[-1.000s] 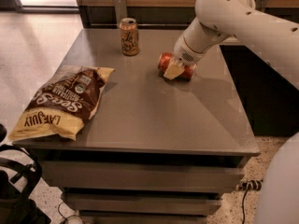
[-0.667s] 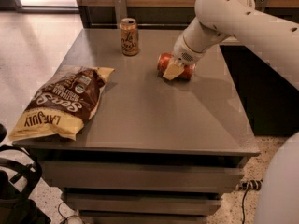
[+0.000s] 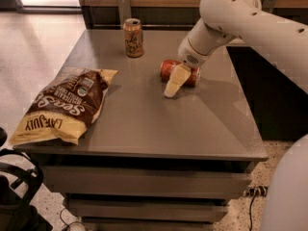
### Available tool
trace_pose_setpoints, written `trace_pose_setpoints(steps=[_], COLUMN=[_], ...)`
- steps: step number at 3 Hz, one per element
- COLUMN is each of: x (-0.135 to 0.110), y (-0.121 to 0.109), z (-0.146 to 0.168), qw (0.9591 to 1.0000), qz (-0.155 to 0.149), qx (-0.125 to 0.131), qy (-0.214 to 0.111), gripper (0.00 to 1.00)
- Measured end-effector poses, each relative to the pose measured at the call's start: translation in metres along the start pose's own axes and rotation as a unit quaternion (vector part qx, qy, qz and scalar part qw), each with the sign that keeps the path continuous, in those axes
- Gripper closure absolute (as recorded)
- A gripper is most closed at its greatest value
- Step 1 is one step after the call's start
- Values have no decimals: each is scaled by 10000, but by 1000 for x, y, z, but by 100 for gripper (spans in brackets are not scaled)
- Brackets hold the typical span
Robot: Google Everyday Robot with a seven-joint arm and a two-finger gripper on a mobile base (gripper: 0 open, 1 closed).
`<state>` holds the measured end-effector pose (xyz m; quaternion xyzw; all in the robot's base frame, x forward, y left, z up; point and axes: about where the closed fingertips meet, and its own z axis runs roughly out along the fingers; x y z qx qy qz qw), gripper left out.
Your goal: Knock coke can over
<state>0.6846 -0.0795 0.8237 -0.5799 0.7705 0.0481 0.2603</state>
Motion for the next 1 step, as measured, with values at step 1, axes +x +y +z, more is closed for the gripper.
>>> trace_pose_setpoints(steps=[1], x=[0], y=[0], z=[0], qw=[10000], qz=[0], qx=[0], qy=[0], gripper=[0])
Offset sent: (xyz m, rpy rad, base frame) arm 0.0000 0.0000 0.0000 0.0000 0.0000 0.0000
